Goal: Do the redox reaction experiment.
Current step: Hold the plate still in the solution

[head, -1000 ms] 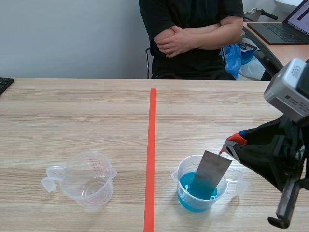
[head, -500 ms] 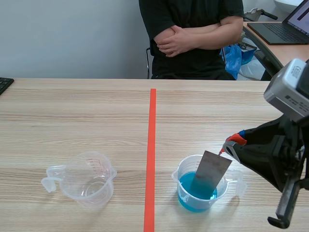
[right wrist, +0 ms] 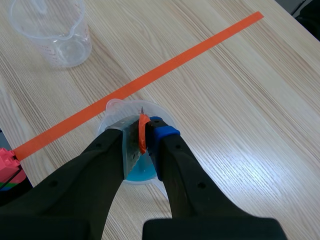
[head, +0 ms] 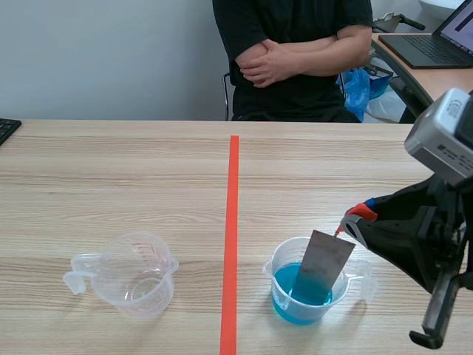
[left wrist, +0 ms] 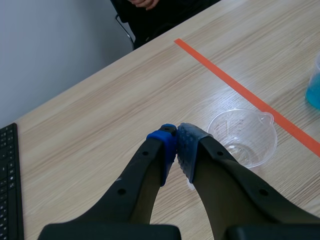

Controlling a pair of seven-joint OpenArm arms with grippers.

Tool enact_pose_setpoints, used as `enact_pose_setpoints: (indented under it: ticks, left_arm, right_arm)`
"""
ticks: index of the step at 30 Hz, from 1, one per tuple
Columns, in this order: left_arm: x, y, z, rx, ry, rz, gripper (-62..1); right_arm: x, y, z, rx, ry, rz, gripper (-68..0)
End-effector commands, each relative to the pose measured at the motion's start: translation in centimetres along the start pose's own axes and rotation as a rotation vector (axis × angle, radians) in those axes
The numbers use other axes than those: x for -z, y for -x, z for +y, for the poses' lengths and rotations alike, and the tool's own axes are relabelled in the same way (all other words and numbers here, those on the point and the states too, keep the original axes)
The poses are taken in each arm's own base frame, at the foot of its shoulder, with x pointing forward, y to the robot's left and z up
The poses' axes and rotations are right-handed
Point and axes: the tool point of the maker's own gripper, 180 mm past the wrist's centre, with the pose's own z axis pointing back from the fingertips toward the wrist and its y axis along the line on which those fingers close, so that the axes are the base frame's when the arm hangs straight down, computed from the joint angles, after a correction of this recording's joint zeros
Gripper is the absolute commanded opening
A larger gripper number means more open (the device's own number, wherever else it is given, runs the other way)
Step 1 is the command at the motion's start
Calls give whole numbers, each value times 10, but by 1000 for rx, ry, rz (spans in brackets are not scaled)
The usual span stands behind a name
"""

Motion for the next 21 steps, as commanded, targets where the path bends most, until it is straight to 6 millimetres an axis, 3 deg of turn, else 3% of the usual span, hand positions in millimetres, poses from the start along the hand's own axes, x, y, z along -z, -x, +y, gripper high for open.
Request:
enact_pose_setpoints:
  ticks: [1,9,21]
  left_arm:
    - [0,-4,-2,-16,4,-23,-564]
    - [0,-4,-2,-16,4,-23,-564]
    - [0,-4,-2,-16,4,-23,-564]
  right_arm:
    - [-1,-8,-1,-20,-4,-25,-660]
    - [-6,-16,-9,-42,24,-40,-660]
    - [-19,-53,-10,-89,43,-105,-660]
